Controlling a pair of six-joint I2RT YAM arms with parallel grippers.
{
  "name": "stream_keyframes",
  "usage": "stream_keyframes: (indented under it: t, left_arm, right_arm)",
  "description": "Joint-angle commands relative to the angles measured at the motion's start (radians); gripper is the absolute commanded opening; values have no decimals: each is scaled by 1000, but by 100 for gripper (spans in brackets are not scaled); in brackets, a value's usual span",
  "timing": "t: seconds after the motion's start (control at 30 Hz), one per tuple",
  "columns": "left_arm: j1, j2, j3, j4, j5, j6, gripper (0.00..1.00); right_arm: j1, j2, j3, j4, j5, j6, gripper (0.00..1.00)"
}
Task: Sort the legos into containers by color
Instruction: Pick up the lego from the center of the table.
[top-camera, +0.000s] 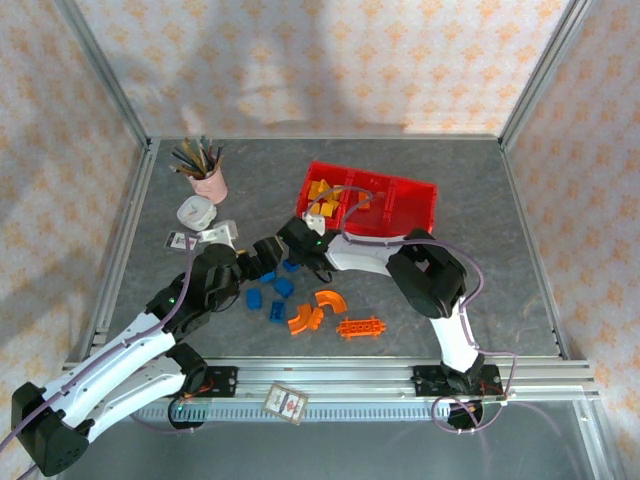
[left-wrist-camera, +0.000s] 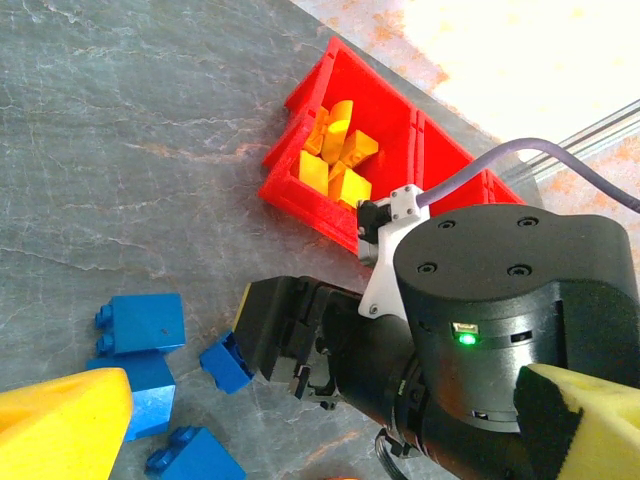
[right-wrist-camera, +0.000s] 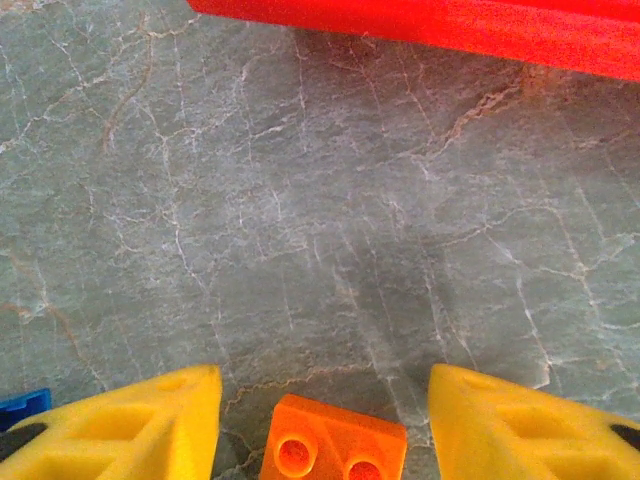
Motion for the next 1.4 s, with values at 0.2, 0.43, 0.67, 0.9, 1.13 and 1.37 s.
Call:
stream_keyframes:
  t: [0.2,0.43,0.67,0.9,1.13,1.37]
  left_arm:
    - [12,1,-16,-9,-8,-12,99]
    - [12,1,-14,-9,-3,-14,99]
    - [11,2,-13,-7,3,-17,99]
    - [12,7,-6,-4,9,-17,99]
    - [11,7,-3,-8,15,-18,99]
    - [12,39,14,13,55,-9,99]
  right_arm:
    - [8,-52,-73,-48,65,29,50]
    - [8,-93,-105,-54,63,31,47]
    - [8,-114,-124,-82,56,29,44]
    - [8,-91,-126,-51,3,5,41]
    - [7,-120,-134,-48,25,-15,35]
    - [-15,-201,-152,-66,47,-29,35]
